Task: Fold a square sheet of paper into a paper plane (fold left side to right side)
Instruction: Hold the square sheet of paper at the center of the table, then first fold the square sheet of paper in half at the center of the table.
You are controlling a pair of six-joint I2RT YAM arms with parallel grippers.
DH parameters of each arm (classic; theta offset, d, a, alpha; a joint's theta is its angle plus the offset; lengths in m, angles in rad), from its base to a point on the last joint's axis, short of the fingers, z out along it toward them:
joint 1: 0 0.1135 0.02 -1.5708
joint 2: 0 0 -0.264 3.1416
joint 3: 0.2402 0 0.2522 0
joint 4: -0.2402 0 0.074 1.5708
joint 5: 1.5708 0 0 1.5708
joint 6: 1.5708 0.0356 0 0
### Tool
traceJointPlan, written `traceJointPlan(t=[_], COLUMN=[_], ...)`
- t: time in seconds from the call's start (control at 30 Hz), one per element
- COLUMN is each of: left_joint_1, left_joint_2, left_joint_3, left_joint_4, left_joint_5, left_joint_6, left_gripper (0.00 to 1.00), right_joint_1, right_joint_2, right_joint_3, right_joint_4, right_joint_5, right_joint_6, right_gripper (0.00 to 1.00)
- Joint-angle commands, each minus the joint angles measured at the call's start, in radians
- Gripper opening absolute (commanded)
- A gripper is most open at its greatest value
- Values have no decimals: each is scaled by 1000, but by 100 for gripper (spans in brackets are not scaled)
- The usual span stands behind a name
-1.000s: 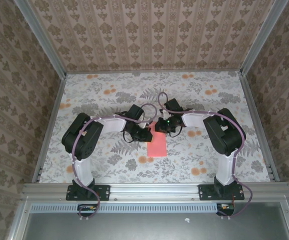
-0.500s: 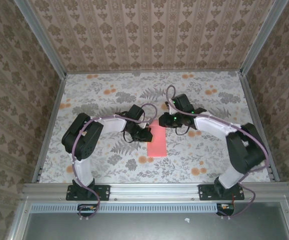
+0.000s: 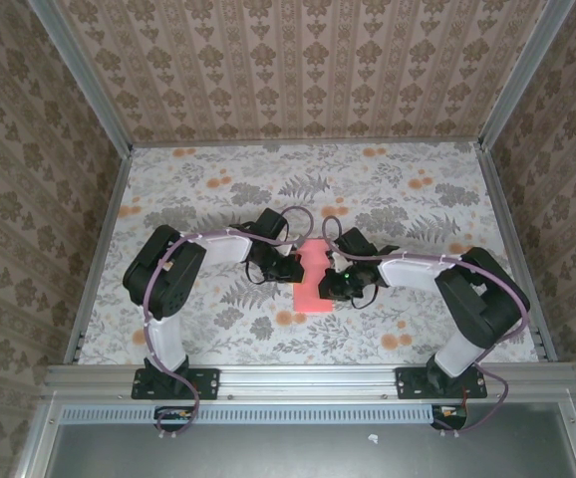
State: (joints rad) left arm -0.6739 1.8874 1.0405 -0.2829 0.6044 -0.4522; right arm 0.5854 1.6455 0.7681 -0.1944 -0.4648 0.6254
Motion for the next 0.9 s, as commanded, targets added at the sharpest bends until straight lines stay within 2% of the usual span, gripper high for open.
traceJointPlan(t=[0.0, 0.23, 0.5, 0.6, 0.87], left_joint_1=[-12, -1, 23, 25, 41], left_joint_2=[3, -30, -33, -8, 16], left_joint_3=[-5, 21, 91, 96, 47], left_joint_4=[-52, -43, -27, -5, 58], left_joint_5=[-58, -22, 32, 68, 68], left_joint_6=[-6, -13, 0, 3, 3], left_gripper=[0, 0, 7, 6, 1], right_joint_1=[4, 4, 4, 2, -4], right_joint_2=[34, 84, 95, 99, 98], right_joint_3=[19, 26, 35, 45, 52], right_joint_4=[-15, -82, -119, -131, -159], right_joint_5=[-13, 32, 72, 78, 97], right_joint_6=[15, -7, -26, -33, -51], right_gripper=[11, 11, 11, 11, 11])
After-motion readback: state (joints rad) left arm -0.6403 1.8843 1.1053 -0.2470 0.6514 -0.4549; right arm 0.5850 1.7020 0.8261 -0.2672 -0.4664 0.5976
